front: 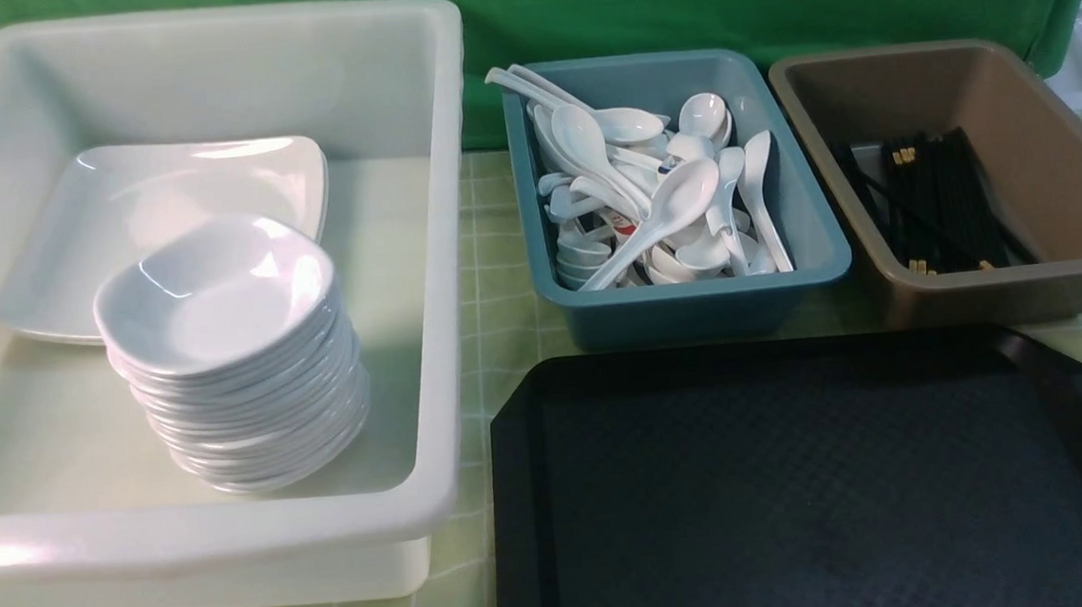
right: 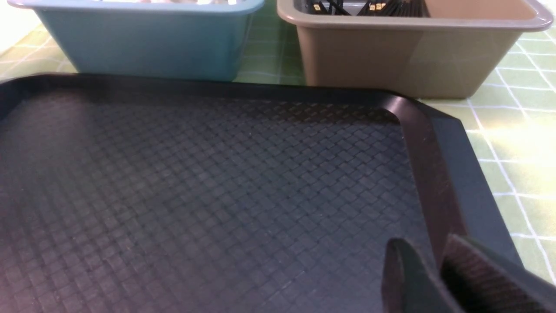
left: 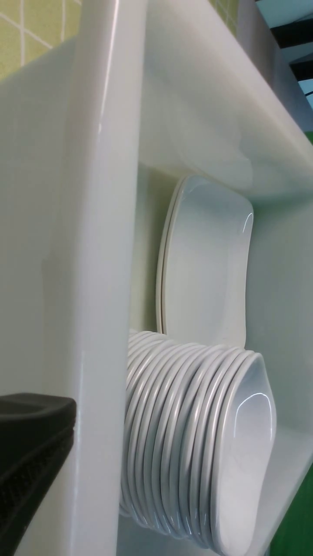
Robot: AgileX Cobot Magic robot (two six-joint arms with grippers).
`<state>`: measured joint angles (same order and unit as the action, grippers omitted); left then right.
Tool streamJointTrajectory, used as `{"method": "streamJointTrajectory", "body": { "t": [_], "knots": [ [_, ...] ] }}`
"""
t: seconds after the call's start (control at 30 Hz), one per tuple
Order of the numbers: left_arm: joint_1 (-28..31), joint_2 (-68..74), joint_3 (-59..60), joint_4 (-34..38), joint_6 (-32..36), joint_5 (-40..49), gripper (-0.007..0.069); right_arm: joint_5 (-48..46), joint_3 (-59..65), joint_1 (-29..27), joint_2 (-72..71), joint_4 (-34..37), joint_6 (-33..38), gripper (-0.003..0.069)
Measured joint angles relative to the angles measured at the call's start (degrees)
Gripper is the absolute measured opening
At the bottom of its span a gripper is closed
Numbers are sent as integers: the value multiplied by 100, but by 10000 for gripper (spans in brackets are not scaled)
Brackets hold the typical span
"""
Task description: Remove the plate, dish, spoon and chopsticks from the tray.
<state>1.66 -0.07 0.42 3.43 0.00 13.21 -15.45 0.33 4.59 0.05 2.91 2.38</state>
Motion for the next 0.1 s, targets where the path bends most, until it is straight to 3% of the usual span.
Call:
{"method": "streamJointTrajectory", "body": {
  "t": [0.1],
  "knots": [
    [0, 0, 0, 0, 0, 0, 5, 0, 0, 0, 0, 0, 0, 177]
  ]
}}
